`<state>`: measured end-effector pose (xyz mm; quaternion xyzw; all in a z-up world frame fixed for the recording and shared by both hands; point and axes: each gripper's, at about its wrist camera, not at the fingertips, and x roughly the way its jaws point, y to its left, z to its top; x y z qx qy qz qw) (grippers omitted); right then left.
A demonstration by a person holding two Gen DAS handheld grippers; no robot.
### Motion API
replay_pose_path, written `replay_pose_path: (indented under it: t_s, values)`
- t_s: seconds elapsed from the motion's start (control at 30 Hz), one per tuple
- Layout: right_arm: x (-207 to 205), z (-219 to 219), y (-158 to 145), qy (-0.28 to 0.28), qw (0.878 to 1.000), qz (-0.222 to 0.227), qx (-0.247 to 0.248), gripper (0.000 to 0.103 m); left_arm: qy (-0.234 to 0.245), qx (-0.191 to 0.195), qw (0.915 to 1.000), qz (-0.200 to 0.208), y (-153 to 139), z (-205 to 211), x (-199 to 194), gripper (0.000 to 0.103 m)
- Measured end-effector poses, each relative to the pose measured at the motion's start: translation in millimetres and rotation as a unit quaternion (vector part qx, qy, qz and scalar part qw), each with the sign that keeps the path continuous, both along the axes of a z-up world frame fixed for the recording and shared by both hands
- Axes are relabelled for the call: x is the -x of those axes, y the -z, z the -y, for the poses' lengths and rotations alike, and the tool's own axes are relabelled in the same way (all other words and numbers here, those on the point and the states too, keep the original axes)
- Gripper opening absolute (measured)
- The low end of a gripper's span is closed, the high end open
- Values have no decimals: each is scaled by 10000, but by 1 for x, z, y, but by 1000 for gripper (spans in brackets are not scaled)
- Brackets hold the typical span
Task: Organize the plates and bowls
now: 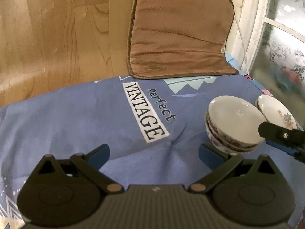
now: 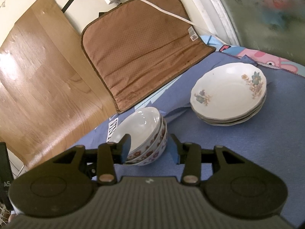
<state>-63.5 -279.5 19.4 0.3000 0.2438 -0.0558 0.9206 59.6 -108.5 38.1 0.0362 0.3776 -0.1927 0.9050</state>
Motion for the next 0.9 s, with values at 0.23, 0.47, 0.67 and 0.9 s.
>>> replay_pose_path:
  t_s: [0.23, 0.47, 0.67, 0.9]
  values:
    - [-1, 2, -1, -79, 10000, -17, -31, 47, -4, 41, 10000, -38, -3, -1, -1, 103]
    - [-4, 5, -1, -190, 9998, -72, -75, 48, 48, 43, 10000, -70, -5, -2, -2, 103]
    - [-5, 8, -6, -320, 9995, -58, -12, 60, 93, 79, 9999, -117, -7, -1, -4, 103]
    - [-7, 17, -10, -591, 9978, -99, -274, 60, -56, 233, 9997, 9, -12, -9, -7, 103]
